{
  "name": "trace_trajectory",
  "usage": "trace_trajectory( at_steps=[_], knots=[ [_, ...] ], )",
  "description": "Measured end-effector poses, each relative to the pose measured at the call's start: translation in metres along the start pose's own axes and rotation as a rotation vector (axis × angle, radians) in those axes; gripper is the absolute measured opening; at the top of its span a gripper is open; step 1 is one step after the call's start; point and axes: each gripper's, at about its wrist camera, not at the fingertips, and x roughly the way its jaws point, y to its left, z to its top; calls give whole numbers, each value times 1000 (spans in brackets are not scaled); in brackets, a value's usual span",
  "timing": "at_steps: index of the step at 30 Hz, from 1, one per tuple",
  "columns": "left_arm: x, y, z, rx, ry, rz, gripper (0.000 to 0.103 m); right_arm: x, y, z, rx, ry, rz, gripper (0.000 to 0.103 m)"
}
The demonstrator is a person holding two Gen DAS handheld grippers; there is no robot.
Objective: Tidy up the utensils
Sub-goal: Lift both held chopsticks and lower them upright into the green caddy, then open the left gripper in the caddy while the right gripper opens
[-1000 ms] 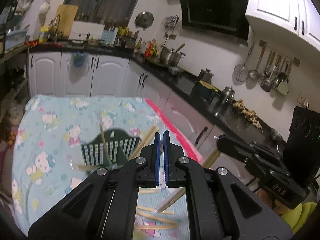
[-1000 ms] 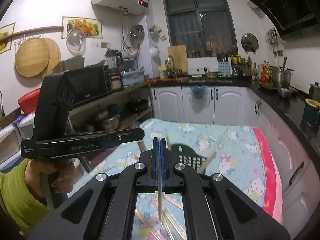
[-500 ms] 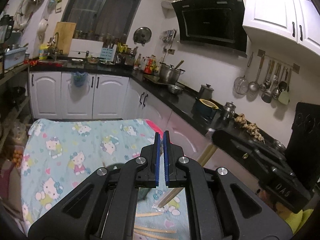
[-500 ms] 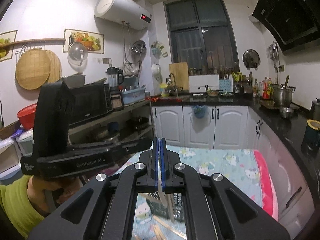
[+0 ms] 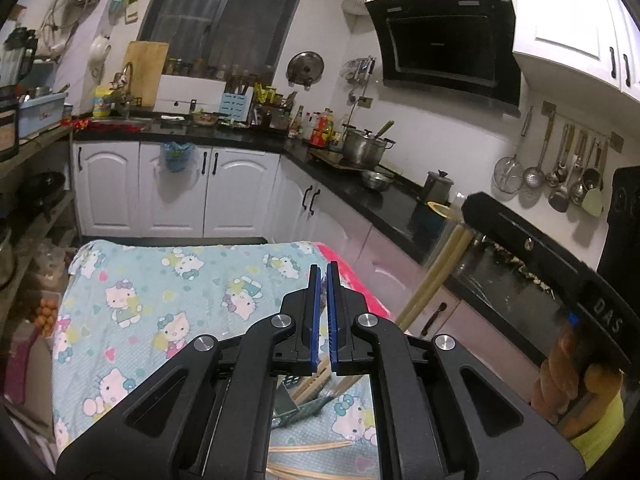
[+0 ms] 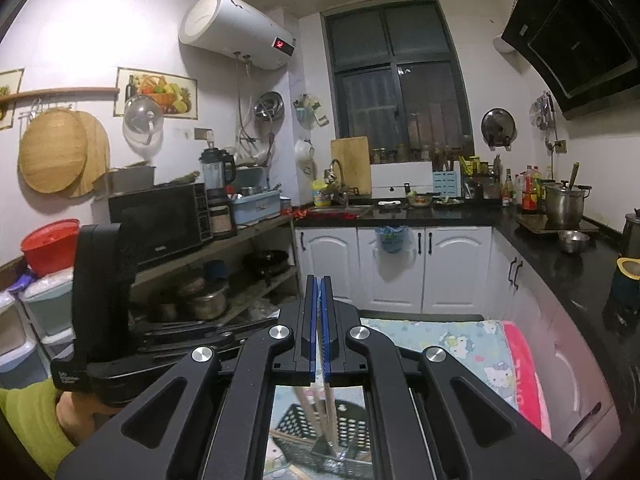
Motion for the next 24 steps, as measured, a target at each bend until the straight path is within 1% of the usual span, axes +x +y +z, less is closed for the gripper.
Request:
trace_trajectory(
  at_steps=[5,10,21,22,23,24],
  knots=[
    [11,14,-6,-28,14,12,1,20,-12,-3,7,13,-30,2],
    [21,25,-17,-62,40,7,1,40,-23,-16,28,30,-52,2],
    [44,34,-40,-97,92,-11,1,84,-35,-53,67,123,-81,3],
    [46,36,-42,-103,95,-9,1,87,-36,-57,70,140,-83,6],
    [47,38,-44,-108,99,-5,3,91,-37,-61,76,161,-85,25],
    [48,40,-47,-112,97,12,14,93,-39,-64,80,170,-103,34]
  ],
)
